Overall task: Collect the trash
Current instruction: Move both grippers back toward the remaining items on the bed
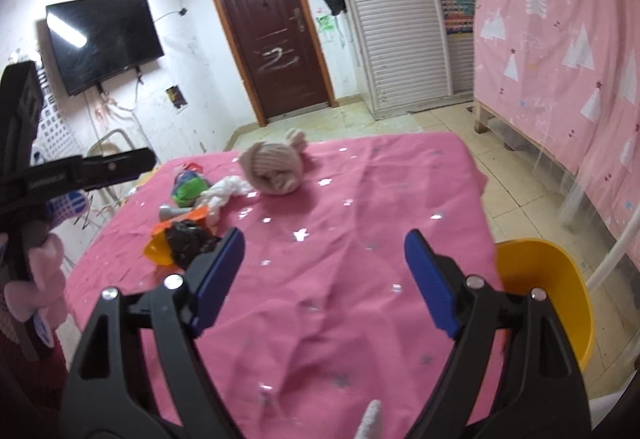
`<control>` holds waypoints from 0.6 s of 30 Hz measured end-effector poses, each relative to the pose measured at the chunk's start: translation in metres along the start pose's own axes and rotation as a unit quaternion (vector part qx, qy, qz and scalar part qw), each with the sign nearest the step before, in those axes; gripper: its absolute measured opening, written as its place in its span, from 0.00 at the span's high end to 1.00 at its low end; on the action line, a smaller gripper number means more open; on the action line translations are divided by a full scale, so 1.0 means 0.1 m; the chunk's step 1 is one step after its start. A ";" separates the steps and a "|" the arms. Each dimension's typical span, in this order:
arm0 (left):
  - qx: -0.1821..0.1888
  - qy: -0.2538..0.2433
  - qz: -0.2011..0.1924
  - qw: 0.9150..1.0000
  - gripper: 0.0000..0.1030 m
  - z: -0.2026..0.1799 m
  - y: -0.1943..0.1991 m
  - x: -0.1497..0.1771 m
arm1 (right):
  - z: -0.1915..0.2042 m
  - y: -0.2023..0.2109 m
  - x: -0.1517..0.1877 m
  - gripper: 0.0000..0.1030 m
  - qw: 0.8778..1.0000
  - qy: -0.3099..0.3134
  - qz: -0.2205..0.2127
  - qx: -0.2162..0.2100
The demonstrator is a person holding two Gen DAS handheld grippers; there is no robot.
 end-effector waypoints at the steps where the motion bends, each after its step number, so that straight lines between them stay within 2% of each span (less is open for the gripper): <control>1: -0.002 0.003 0.001 1.000 0.53 0.04 -0.01 0.01 | 0.05 -0.02 0.00 0.23 1.000 0.004 0.003 -0.004; 13: -0.041 0.046 0.013 0.998 0.53 0.75 -0.14 0.03 | 0.64 -0.27 0.09 0.23 0.997 0.052 0.037 -0.039; 18: -0.047 0.051 0.020 0.997 0.53 0.91 -0.24 0.06 | 0.83 -0.38 0.13 0.22 0.995 0.070 0.050 -0.052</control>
Point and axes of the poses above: each gripper's, at about its wrist camera, not at the fingertips, and y roughly against the way its jaws point, z to its left, x to its underside, the point moved 9 cm from there along -y, roughly the way its jaws point, and after that the axes turned 6 degrees about -y, right-handed, at the moved point
